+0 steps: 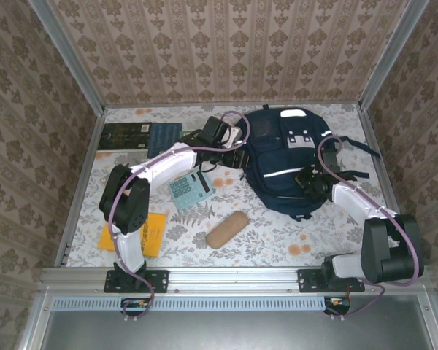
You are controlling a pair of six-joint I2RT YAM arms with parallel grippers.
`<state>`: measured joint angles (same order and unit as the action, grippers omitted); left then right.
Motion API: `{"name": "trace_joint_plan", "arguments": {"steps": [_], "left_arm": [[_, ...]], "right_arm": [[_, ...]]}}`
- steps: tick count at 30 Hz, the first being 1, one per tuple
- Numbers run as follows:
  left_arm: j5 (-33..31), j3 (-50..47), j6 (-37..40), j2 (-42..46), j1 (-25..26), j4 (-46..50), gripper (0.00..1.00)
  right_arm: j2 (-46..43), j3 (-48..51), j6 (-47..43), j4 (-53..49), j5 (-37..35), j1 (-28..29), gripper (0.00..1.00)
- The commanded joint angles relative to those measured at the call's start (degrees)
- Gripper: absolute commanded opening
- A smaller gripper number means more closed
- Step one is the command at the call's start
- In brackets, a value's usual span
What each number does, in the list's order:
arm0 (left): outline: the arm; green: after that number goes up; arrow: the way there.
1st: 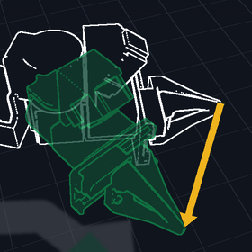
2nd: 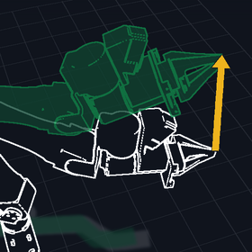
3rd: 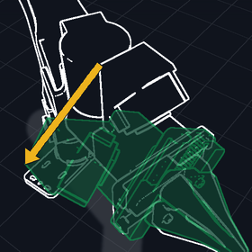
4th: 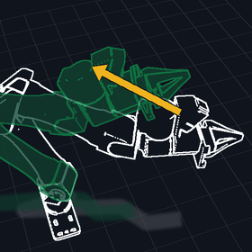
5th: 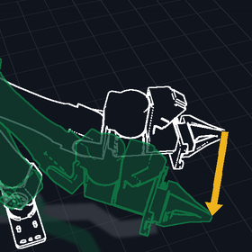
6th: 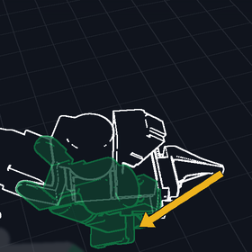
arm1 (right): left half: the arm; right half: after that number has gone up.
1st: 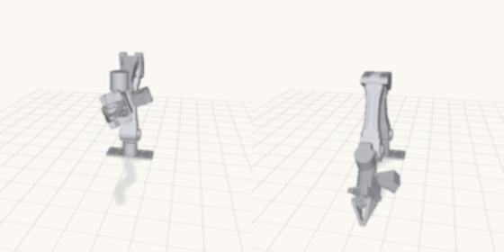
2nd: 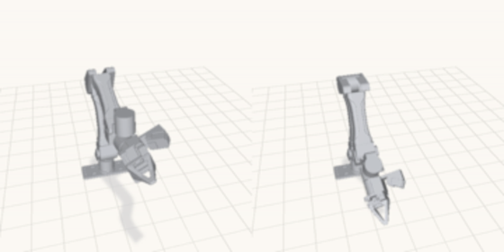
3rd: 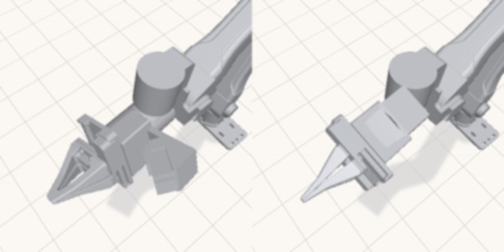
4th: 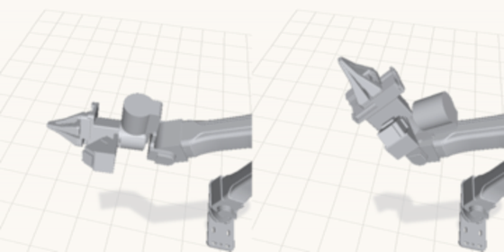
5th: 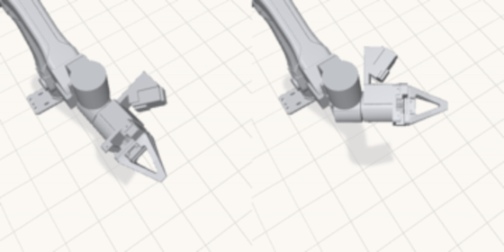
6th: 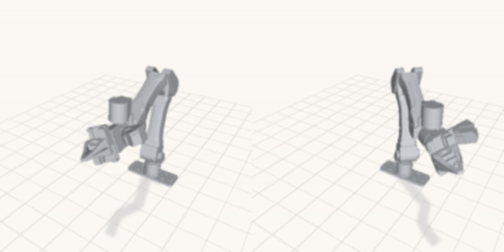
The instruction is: Pack the student bag
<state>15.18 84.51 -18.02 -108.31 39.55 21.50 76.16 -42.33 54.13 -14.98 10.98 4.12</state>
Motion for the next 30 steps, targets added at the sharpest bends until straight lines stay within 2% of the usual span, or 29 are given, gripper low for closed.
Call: {"name": "trace_joint_plan", "arguments": {"steps": [1, 6, 8, 14, 19, 23, 30], "left_arm": [[-1.8, -0.2, -1.9, 0.3, -0.6, 0.7, 0.66], [-2.8, 4.8, -8.2, -5.9, -1.8, 4.7, 0.64], [-4.1, 8.8, -10.1, -9.3, -2.3, 8.1, 0.61], [-6.1, 15.0, -11.2, -16.7, -2.4, 8.9, 0.54], [-4.2, 21.6, -10.2, -23.6, -1.9, 8.5, 0.54], [-1.5, 32.1, -8.6, -30.9, -1.4, 10.8, 0.54], [3.3, 50.7, -6.0, -41.1, -0.7, 13.2, 0.52]], "right_arm": [[-4.7, -7.3, -2.1, 1.4, 2.3, 2.0, 0.00], [-6.1, -11.9, -3.9, -4.2, 2.3, 3.8, 0.00], [-7.4, -11.2, -4.0, -4.6, 1.3, 5.0, 0.00], [-12.2, -6.7, -1.8, -4.7, -1.3, 8.7, 0.00], [-14.0, -4.3, 0.2, -5.0, -3.5, 15.4, 0.00], [-14.4, -2.4, 2.9, -2.2, -6.1, 22.4, 0.00], [-7.9, -4.8, 4.7, 1.2, -8.3, 29.3, 0.00]]}}
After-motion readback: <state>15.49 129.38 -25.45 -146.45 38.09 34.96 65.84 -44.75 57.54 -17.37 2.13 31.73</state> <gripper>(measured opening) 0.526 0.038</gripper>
